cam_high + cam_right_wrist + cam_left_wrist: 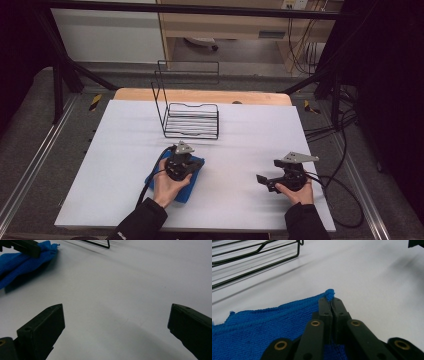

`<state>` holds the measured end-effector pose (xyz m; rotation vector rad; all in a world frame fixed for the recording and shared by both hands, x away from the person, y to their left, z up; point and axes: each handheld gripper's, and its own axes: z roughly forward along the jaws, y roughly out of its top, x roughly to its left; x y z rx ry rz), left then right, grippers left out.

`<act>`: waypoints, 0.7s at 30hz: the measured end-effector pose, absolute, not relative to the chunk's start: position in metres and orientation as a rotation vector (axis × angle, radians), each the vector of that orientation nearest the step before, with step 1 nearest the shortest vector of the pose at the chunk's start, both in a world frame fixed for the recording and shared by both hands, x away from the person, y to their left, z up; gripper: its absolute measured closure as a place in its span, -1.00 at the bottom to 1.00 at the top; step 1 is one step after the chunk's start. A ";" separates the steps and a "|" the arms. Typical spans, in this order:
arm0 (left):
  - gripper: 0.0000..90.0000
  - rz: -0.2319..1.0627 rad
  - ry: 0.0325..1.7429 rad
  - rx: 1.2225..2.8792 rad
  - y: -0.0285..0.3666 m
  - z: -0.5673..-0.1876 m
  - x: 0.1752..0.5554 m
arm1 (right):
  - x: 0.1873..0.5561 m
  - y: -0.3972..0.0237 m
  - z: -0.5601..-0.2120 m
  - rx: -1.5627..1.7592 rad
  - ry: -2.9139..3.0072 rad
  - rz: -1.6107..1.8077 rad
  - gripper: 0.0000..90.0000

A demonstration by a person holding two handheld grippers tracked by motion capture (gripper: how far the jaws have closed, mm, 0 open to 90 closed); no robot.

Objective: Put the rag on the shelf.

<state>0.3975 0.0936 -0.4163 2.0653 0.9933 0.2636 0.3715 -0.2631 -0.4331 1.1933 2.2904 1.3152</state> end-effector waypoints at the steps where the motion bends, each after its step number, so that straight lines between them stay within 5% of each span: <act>1: 0.94 0.262 0.999 2.072 0.089 -0.419 0.400 | 0.372 -0.262 -0.433 1.188 2.293 1.312 -0.96; 7: 0.87 0.222 1.012 2.119 0.080 -0.437 0.410 | 0.371 -0.261 -0.432 1.182 2.290 1.320 -0.96; 13: 0.10 0.226 0.943 2.107 0.104 -0.412 0.404 | 0.369 -0.255 -0.431 1.187 2.280 1.313 -0.91; 21: -0.15 0.323 0.965 2.143 0.178 -0.393 0.384 | 0.366 -0.228 -0.426 1.170 2.294 1.312 -0.84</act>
